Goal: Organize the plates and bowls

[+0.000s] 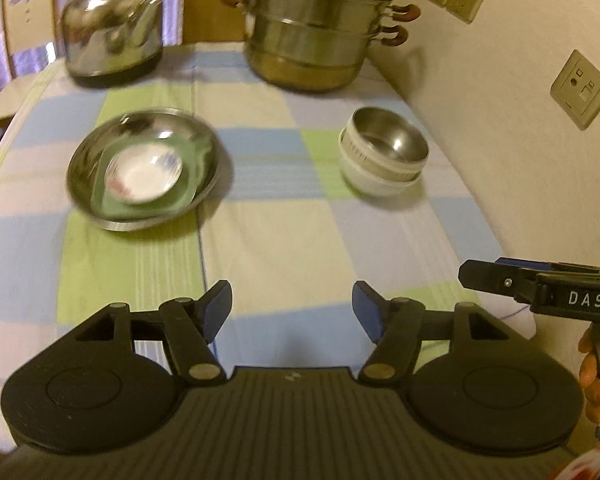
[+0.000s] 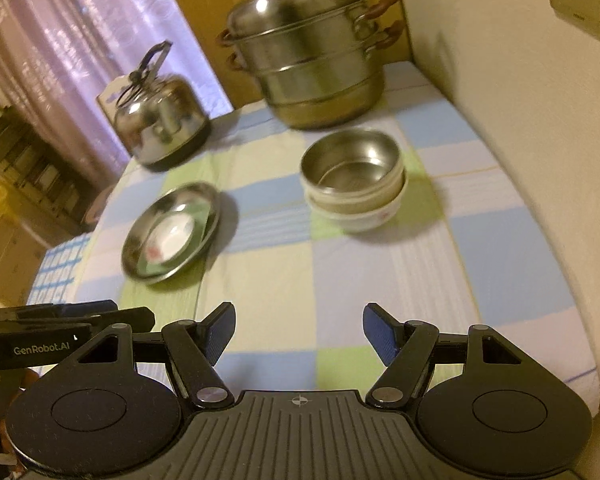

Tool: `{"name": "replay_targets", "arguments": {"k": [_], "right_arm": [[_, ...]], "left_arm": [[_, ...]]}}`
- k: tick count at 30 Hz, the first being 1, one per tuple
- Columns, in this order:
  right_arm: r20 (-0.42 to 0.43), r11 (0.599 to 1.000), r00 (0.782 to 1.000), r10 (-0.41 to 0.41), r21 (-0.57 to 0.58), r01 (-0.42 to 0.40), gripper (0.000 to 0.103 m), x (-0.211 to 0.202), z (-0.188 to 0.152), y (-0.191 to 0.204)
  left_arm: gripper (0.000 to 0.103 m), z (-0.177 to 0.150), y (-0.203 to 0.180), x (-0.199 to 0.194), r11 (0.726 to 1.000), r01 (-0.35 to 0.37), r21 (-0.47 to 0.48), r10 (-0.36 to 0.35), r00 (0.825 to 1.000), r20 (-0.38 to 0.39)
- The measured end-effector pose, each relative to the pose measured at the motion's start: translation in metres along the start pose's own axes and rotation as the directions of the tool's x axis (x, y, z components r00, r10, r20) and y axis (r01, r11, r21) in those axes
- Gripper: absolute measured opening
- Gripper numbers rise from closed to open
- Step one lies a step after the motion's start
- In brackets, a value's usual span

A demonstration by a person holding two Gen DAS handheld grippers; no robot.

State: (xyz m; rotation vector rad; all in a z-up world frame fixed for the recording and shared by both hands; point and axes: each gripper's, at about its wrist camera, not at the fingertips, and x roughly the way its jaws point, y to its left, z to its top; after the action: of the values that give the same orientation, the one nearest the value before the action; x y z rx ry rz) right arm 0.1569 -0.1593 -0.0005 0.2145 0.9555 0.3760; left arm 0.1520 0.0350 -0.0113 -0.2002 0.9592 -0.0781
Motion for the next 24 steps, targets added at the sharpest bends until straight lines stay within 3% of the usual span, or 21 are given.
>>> {"name": "replay_targets", "arguments": {"k": [8, 24], "right_arm": [[-0.037, 0.999, 0.999, 0.010, -0.046, -0.012, 0.070, -0.003, -0.030, 0.011], [-0.084, 0.996, 0.996, -0.026, -0.090, 0.019, 0.070, 0.002, -0.056, 0.012]], "left_arm": [[0.064, -0.037, 0.006, -0.021, 0.998, -0.042, -0.046, 0.042, 0.999, -0.002], [0.064, -0.054, 0.003, -0.030, 0.996, -0.067, -0.057, 0.067, 0.998, -0.007]]}}
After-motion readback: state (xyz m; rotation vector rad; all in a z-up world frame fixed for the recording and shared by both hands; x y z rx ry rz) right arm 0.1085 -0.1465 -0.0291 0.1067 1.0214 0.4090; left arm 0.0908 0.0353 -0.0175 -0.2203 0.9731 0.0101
